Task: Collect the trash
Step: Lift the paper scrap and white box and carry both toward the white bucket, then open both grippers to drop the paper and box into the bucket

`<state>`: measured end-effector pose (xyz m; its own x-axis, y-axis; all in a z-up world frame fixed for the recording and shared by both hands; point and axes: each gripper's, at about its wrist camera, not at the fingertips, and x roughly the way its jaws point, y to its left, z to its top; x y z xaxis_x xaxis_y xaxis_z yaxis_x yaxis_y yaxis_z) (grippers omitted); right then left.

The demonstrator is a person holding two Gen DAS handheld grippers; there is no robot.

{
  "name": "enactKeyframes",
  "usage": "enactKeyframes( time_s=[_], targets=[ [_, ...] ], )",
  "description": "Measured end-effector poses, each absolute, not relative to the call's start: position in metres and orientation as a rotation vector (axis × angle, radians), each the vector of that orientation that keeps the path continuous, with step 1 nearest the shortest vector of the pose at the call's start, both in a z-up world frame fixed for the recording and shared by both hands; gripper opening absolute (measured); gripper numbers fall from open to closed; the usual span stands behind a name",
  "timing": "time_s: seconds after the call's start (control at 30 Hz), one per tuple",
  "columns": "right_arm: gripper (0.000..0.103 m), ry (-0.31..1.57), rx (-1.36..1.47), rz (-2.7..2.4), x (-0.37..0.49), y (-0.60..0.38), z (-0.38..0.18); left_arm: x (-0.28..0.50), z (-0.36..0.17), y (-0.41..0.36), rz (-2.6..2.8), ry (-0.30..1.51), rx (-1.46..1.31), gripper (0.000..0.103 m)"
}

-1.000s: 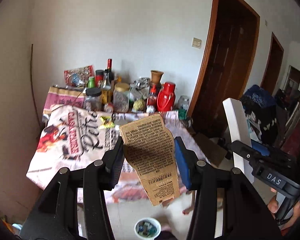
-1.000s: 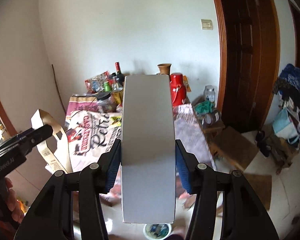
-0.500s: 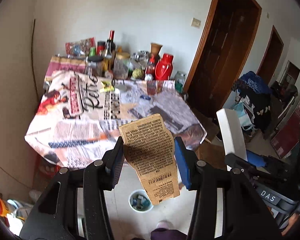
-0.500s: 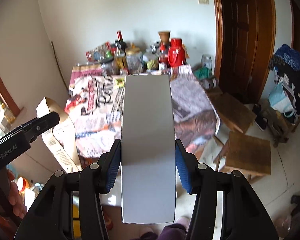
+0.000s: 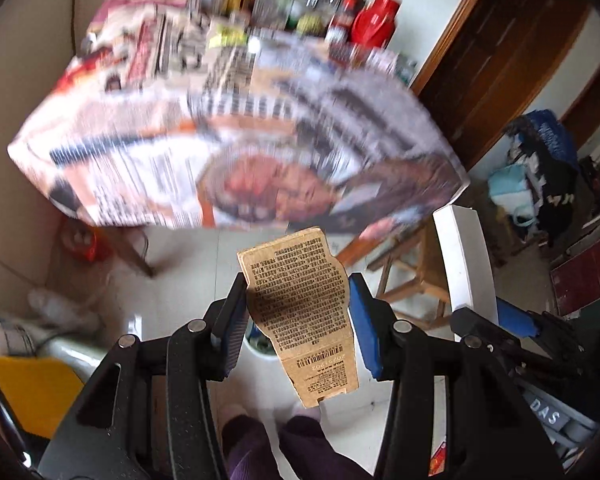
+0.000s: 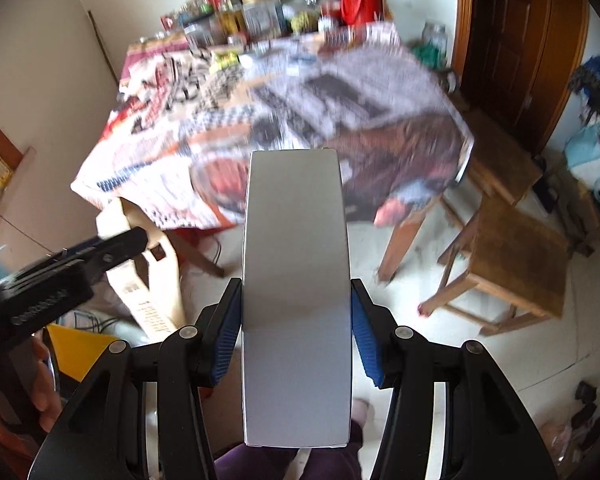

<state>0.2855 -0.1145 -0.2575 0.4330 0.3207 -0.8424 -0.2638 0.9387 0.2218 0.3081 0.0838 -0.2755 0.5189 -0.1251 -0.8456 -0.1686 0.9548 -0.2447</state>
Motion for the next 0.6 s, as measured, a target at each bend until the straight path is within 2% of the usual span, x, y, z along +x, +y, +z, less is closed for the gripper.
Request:
enactKeyframes(
  time_s=[0.3, 0.6],
  targets=[
    [0.048, 1.246, 0.082, 0.38, 0.313, -0.11, -0.385, 0.328, -0.411, 0.078, 0.089, 1.17, -0.334, 0.048],
    [0.048, 1.323, 0.037, 0.364, 0.34, -0.104, -0.497, 0.332, -0.54, 0.088, 0.141, 1.27, -0.343, 0.048]
  ],
)
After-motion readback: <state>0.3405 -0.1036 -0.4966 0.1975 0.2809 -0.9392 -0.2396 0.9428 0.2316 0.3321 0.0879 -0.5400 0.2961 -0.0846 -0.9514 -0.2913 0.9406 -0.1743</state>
